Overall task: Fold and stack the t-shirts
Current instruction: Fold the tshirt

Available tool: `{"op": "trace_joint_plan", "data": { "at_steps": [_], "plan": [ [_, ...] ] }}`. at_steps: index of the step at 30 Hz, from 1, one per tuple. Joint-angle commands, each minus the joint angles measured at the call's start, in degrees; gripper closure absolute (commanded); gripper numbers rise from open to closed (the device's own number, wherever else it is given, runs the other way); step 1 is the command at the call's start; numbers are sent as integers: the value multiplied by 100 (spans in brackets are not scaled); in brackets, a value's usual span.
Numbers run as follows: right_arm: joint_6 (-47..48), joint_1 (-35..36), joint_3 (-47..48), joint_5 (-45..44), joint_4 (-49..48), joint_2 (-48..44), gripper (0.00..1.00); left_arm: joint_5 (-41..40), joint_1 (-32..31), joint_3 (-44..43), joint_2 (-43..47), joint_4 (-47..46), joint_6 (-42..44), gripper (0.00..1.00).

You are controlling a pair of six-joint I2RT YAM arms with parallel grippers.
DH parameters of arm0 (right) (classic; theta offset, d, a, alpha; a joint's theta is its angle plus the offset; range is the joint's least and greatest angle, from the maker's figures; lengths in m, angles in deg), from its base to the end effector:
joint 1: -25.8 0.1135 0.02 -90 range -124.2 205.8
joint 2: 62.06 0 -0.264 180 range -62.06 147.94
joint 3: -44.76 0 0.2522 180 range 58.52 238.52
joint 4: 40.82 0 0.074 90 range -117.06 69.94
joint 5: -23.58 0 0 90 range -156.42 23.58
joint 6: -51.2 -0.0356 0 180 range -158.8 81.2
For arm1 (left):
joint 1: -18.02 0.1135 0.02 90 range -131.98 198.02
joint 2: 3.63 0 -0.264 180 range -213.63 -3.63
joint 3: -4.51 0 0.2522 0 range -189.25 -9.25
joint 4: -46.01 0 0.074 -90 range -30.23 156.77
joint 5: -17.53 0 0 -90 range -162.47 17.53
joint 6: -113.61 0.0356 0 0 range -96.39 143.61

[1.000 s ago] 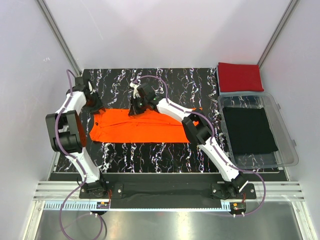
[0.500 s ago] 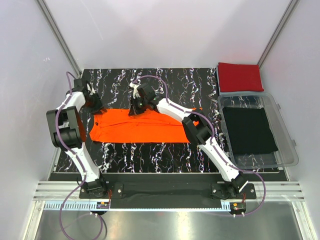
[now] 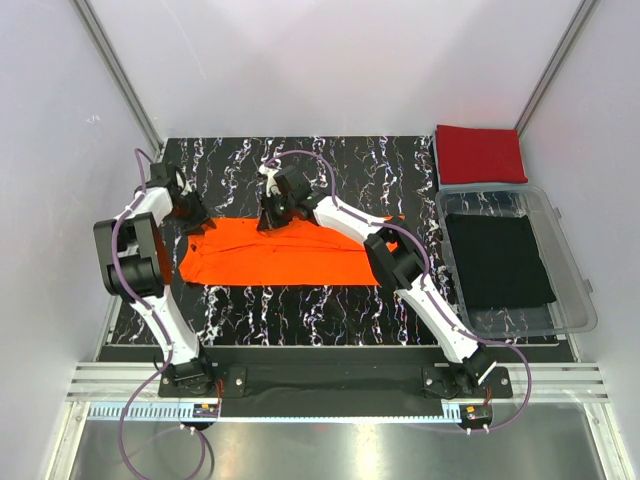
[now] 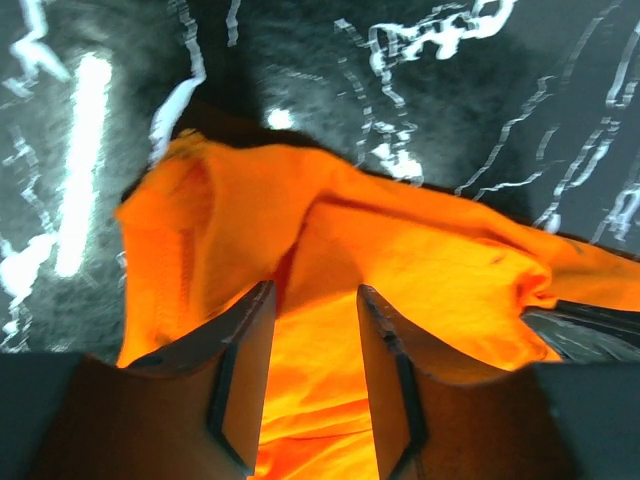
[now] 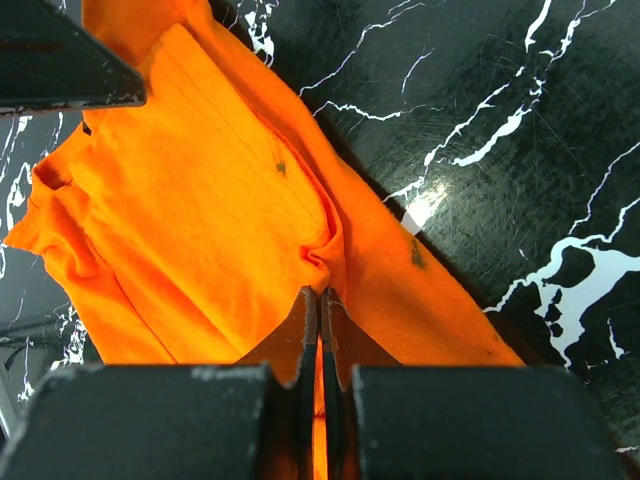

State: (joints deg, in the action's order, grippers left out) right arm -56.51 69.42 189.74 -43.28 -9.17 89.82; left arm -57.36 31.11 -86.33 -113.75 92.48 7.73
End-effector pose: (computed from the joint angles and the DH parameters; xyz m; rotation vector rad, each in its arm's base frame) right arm 0.4151 0.4149 0.1411 -0.7605 2.2612 1.0015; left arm 0.3853 0.0801 0.1793 -0.6013 2.6353 -0.3724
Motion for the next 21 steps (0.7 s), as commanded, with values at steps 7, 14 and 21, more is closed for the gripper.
{"op": "trace_joint_plan", "data": {
  "at_steps": [7,14,21],
  "plan": [
    [75,86,18,59,-75,-510,100,-247,-191,79,264,-72,76,59],
    [119,86,-35,60,-66,-615,100,-218,-429,44,429,-19,-55,96],
    [128,86,-351,7,-75,-966,100,-966,-499,140,1028,437,-328,100]
  ]
}}
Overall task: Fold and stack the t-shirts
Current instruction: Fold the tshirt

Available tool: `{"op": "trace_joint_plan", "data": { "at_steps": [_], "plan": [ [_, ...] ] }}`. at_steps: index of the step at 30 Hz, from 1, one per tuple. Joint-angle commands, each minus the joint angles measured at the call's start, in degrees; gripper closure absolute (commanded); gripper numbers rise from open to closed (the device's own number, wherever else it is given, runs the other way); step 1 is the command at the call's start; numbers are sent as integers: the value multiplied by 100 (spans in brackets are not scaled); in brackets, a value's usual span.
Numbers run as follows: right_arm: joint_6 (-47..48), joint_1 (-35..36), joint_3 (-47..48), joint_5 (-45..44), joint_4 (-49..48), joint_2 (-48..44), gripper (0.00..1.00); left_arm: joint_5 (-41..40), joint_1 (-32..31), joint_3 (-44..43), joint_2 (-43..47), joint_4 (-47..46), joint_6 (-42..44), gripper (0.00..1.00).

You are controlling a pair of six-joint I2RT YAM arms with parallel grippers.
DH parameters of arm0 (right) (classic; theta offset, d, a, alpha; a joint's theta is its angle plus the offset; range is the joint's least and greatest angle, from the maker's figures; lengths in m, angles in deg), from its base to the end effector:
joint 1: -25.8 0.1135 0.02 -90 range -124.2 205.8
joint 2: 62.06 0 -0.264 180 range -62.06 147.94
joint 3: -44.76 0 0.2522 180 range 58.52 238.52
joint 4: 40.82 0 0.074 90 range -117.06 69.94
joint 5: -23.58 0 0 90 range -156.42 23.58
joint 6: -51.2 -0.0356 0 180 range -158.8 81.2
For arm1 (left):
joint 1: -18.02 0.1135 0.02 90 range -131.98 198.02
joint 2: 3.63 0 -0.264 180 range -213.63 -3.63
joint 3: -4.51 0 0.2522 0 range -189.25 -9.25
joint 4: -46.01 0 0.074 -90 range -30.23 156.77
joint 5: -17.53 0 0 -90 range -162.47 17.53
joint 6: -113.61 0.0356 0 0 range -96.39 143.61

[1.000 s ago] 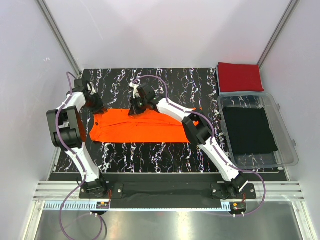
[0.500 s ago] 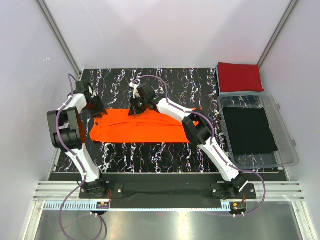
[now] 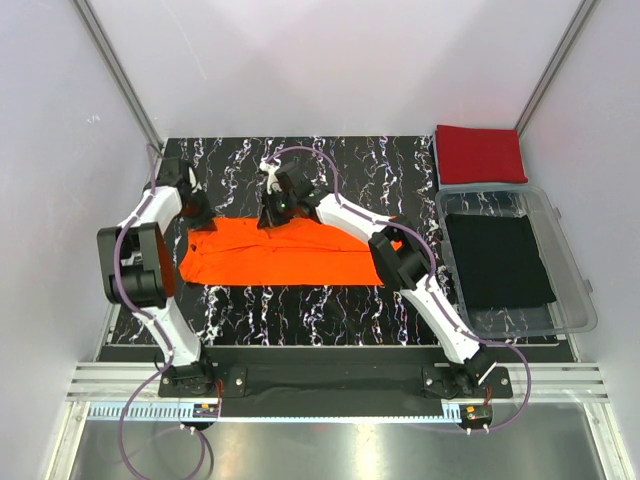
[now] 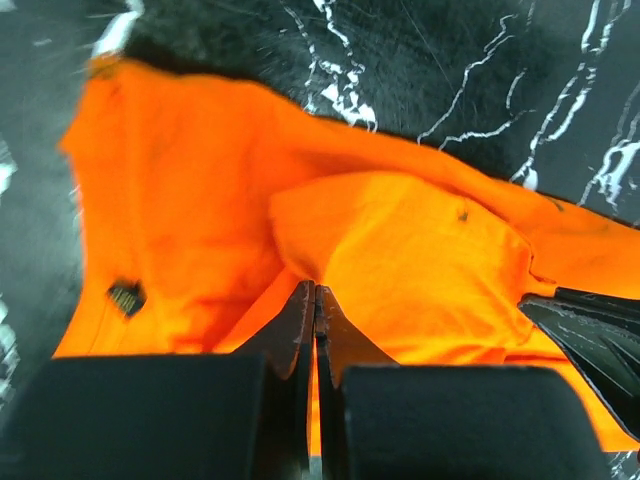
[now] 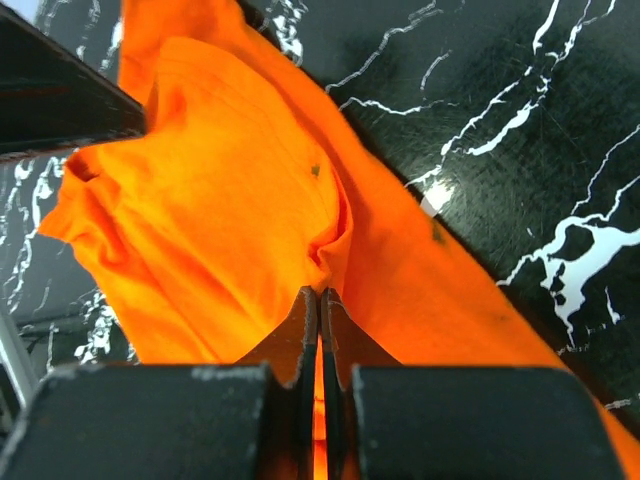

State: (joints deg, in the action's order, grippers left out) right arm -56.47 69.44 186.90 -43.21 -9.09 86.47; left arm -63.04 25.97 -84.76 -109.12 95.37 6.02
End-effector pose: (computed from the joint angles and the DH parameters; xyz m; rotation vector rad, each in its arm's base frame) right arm 0.4099 0.4103 0.1574 -0.7620 2.2526 1.0049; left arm 0.3750 0.0465 0.1981 -0.5535 2.6616 -0.2728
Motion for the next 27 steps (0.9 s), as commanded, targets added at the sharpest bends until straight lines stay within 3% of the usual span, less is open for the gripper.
{"op": "trace_joint_plan", "data": {
  "at_steps": [1,15,27],
  "plan": [
    [124,84,-189,-26,-84,-676,100,-381,23,35,634,167,-219,100],
    [98,84,-1621,105,-681,-1537,100,-56,5,782,1417,334,-491,100],
    [-87,92,-2282,343,-1103,-1906,100,-231,5,1152,2023,430,-755,100]
  ]
}}
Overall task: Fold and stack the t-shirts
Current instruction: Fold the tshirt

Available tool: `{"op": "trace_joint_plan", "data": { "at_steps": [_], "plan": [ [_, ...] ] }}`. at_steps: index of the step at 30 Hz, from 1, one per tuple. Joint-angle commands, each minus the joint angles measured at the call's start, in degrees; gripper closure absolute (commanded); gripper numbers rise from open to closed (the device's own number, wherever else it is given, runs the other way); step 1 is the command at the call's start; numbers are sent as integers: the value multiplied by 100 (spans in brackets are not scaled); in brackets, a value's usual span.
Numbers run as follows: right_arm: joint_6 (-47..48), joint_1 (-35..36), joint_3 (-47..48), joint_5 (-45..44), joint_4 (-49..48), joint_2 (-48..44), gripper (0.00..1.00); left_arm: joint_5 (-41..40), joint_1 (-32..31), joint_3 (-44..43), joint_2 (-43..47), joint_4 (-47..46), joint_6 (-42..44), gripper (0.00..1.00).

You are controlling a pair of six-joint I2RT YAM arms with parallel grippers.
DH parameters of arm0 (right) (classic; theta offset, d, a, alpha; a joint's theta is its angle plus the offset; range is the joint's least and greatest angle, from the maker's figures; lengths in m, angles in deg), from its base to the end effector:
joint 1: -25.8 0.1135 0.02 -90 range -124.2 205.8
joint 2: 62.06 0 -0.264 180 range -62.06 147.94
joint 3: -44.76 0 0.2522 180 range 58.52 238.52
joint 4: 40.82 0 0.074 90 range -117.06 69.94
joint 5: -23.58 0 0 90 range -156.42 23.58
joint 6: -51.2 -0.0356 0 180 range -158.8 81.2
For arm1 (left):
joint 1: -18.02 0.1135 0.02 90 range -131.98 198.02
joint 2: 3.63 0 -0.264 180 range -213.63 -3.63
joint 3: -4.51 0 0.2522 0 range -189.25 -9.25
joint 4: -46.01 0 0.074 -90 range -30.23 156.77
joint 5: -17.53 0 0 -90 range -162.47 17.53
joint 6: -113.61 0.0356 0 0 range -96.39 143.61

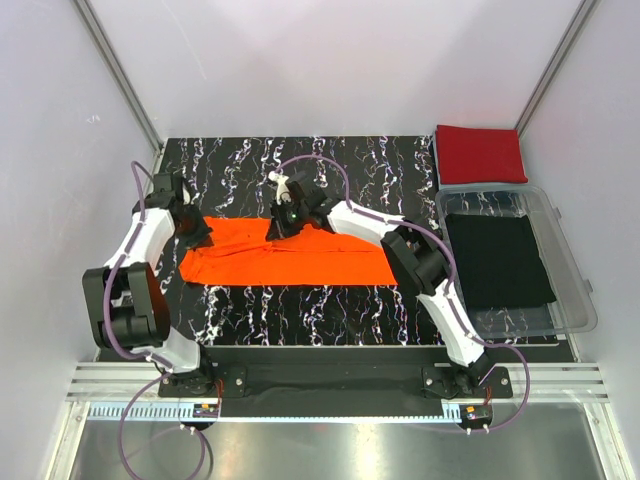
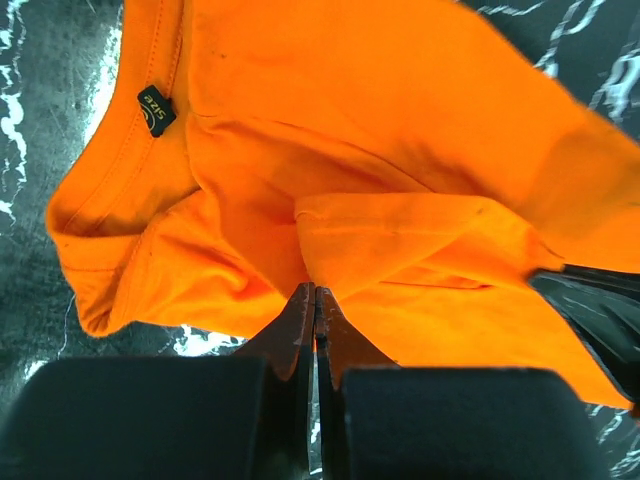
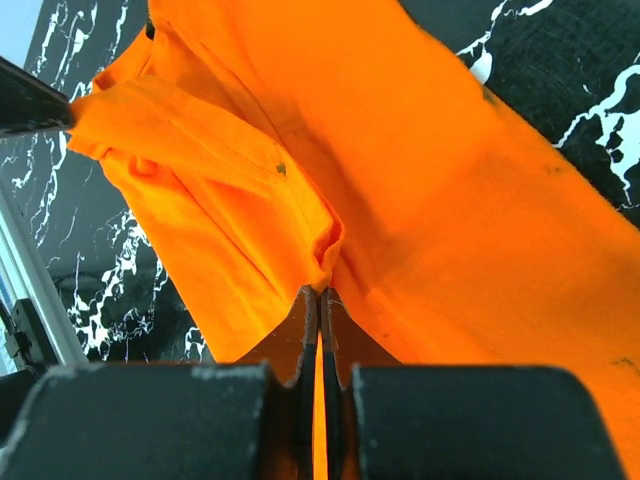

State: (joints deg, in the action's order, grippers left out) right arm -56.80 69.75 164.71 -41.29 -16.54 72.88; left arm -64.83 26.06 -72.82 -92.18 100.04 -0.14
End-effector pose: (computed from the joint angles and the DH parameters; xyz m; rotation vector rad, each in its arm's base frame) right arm 0.3728 0.3803 0.1679 -0.7834 2.2744 1.0409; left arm 0.3041 0.0382 0.2291 -0.7066 2.6270 -0.2615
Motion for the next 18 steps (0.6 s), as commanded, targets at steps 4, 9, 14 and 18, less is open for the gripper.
{"op": "trace_joint_plan", "data": {
  "at_steps": [4,9,14,18],
  "plan": [
    [-160,62,-195,238,-490,-635,100,-87,5,-111,461,77,-253,100],
    [-239,79,-344,344,-657,-758,100,-307,5,-235,541,393,-253,100],
    [-309,88,-450,458,-710,-828,100,-210,5,-86,594,455,-279,100],
    [-362,132,-696,449,-859,-907,100,-245,-3,81,681,464,-297,100]
  ]
}}
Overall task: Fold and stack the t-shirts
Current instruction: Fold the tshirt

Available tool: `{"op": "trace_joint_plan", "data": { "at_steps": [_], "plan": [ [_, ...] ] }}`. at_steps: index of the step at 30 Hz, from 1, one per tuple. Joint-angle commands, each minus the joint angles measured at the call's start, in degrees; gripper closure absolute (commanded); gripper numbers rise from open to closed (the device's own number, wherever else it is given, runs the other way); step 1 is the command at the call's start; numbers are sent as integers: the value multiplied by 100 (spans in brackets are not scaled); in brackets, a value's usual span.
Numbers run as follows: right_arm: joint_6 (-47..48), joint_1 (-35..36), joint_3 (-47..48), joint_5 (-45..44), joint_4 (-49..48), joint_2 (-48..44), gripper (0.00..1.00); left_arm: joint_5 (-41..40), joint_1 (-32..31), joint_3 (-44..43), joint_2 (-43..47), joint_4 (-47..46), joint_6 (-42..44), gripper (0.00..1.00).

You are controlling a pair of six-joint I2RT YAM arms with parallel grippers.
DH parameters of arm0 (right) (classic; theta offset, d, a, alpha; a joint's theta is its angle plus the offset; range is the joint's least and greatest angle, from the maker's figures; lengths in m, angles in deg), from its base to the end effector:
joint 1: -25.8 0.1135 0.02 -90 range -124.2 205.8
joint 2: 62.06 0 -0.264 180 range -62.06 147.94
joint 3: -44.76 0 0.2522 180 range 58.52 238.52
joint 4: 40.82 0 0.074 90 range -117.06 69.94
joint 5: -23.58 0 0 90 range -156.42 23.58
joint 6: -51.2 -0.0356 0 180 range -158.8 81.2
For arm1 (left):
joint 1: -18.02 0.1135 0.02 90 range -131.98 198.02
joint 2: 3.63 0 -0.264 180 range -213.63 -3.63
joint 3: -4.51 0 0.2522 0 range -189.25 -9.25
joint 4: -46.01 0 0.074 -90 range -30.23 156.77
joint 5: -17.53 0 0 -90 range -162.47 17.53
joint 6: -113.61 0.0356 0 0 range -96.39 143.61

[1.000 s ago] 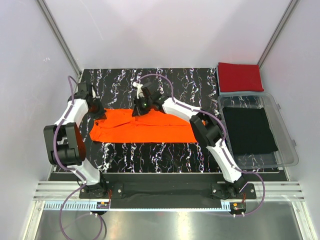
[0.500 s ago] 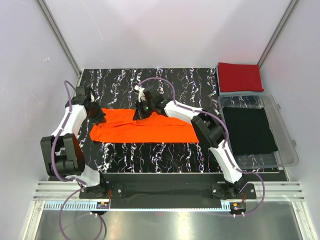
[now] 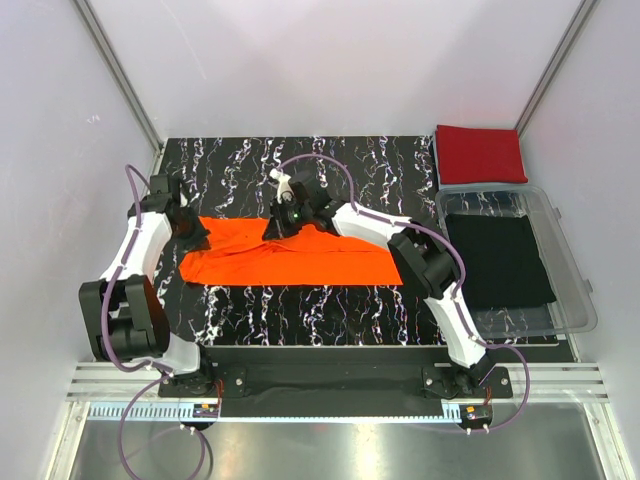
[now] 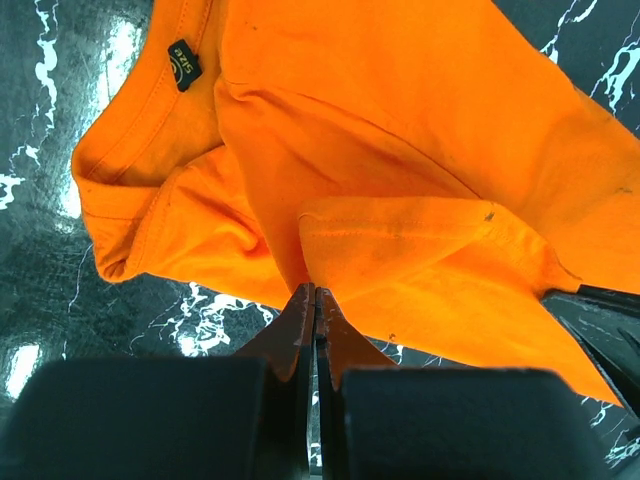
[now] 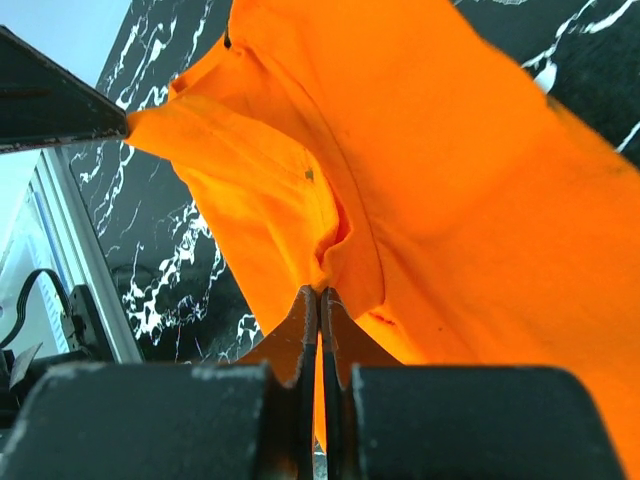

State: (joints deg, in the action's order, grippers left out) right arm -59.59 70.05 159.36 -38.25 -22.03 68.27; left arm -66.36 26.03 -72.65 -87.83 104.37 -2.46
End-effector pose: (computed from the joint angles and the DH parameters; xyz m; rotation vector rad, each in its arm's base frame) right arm 0.3611 0.3752 0.1867 -0.7712 2.2088 1.1465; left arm 0.2869 0.0365 0.2458 -0.7681 2.6142 -0.2368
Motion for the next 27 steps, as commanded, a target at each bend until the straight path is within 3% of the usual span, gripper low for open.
{"op": "trace_joint_plan", "data": {
  "at_steps": [1,13,27],
  "plan": [
    [-91,110,-178,146,-345,-464,100,-101,7,73,281,40,-57,100],
    [-276,137,-170,348,-372,-86,100,-557,7,547,-25,40,23,100],
    [-232,137,-530,67,-249,-147,100,-769,16,249,-527,-171,-66,100]
  ]
}}
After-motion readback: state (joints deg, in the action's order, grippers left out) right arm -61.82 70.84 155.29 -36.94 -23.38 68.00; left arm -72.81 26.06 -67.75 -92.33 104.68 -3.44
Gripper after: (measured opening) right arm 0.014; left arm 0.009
